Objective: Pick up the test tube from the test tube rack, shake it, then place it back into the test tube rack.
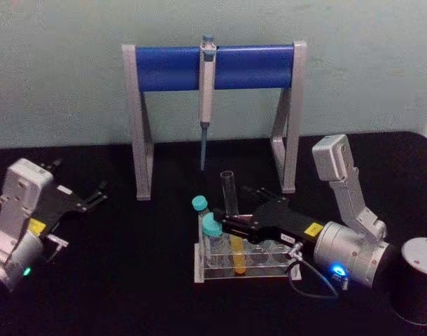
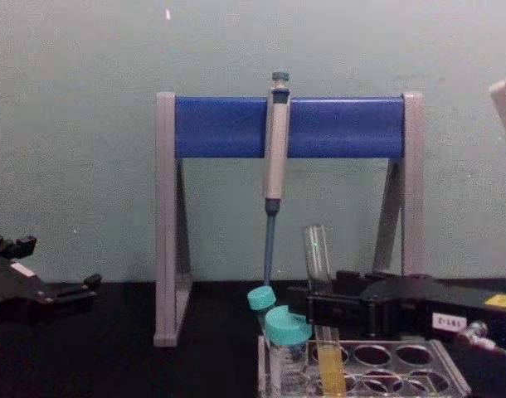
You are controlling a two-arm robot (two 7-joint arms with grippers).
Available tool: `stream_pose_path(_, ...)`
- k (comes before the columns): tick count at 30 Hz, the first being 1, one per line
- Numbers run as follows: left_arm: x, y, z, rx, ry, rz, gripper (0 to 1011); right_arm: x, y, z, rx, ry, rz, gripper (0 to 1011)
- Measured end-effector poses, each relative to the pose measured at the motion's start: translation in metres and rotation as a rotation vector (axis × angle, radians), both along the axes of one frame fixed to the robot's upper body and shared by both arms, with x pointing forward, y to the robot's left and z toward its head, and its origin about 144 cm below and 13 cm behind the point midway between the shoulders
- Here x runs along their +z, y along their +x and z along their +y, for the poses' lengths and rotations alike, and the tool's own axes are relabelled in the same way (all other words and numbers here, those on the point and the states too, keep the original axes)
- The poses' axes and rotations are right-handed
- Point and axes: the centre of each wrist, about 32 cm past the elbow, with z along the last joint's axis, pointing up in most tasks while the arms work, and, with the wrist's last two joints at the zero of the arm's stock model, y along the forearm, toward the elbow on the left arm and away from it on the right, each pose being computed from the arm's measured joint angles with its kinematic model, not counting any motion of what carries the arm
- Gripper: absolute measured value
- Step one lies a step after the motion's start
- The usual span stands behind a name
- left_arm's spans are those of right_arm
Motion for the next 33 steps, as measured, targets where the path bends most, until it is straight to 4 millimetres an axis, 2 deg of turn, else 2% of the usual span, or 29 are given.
stream_pose_path(7,0.0,0.0,0.0,0.0,0.0,0.0,1001,0.0001,-0.0001,-0.0001,0.0,0.001,-0.001,705)
stream_pose_path(8,0.0,0.0,0.0,0.0,0.0,0.0,1001,0.0001,-0.0001,0.0,0.0,0.001,-0.001,646)
stream_pose_path(9,0.0,0.0,0.0,0.0,0.0,0.0,1001,0.0001,-0.0002,0.0,0.0,0.001,-0.001,646)
stream_pose_path(17,0.0,0.0,0.0,0.0,0.0,0.0,1001,0.0001,-0.0002,0.0,0.0,0.001,-0.002,357)
stream_pose_path(19,0.0,0.0,0.0,0.0,0.0,0.0,1001,0.0001,-0.0002,0.0,0.0,0.001,-0.002,323)
stream_pose_path(20,0.0,0.0,0.0,0.0,0.0,0.0,1001,0.0001,-0.0002,0.0,0.0,0.001,-0.002,258)
stream_pose_path(23,0.0,0.0,0.0,0.0,0.0,0.0,1001,0.0001,-0.0002,0.0,0.0,0.001,-0.002,217)
stream_pose_path(33,0.0,0.0,0.0,0.0,0.0,0.0,1001,0.0001,-0.0002,0.0,0.0,0.001,-0.002,217)
